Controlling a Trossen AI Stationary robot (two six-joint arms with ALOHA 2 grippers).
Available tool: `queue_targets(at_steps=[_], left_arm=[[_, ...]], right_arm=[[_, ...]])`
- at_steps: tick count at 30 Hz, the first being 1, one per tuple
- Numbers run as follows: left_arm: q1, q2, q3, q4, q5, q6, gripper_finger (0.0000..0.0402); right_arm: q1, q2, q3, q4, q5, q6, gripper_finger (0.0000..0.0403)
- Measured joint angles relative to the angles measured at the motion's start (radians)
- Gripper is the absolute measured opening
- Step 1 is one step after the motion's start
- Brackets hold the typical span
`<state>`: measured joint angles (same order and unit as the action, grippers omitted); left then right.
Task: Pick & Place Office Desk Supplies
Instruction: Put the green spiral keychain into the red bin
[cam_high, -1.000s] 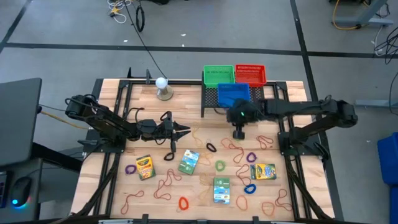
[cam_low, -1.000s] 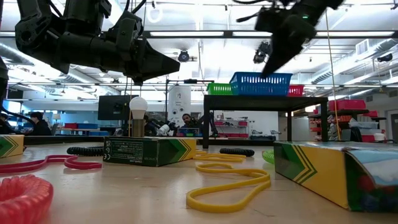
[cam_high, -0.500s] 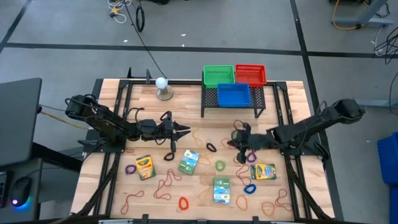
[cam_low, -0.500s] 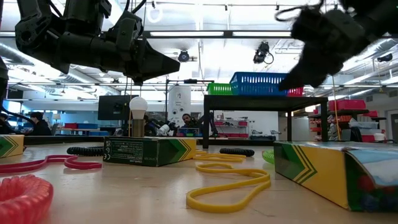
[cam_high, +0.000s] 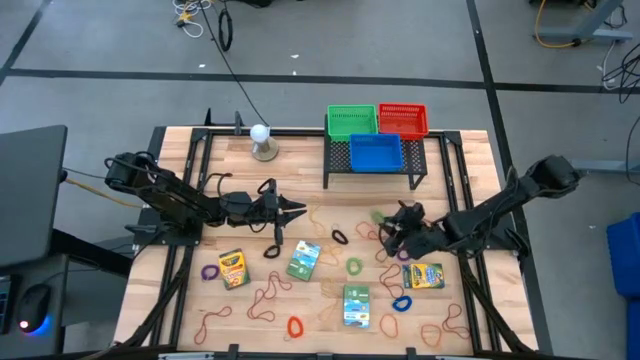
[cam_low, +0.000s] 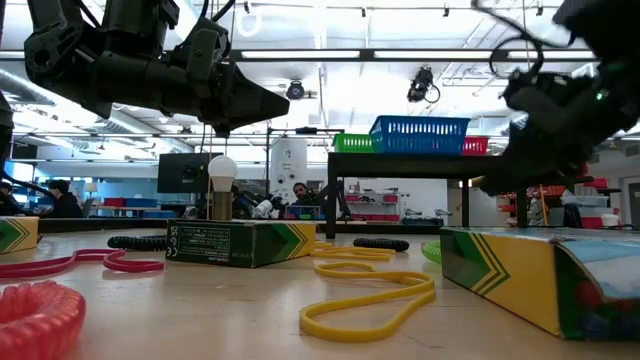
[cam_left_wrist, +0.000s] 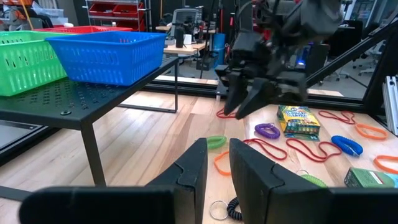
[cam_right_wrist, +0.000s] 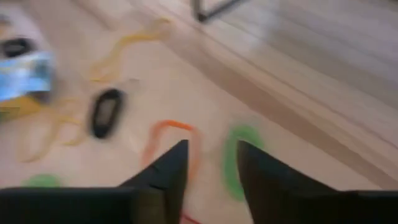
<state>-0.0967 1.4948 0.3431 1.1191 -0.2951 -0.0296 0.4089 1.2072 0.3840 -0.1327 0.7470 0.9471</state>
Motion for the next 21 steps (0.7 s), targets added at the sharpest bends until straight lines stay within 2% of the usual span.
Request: queue_targets(at_steps=[4, 9, 15, 21], left_arm=[[0.0, 0.0, 0.0, 0.0, 0.0, 0.0, 0.0073], [0.0, 0.0, 0.0, -0.002, 0.0, 0.0, 0.0073], [0.0, 0.0, 0.0, 0.0, 0.0, 0.0, 0.0073], [0.0, 0.0, 0.0, 0.0, 0.0, 0.0, 0.0073]], right_arm=[[-0.054, 0.005, 0.0, -0.127, -0.042, 0.113, 0.0212], [-0.11, 0.062, 0.0, -0.034, -0.116, 0.036, 0.0244], [-0.178, 0.195, 0.0, 0.054, -0.178, -0.051, 0.0238], [-0.205, 0.261, 0.003, 0.093, -0.195, -0.092, 0.0201]])
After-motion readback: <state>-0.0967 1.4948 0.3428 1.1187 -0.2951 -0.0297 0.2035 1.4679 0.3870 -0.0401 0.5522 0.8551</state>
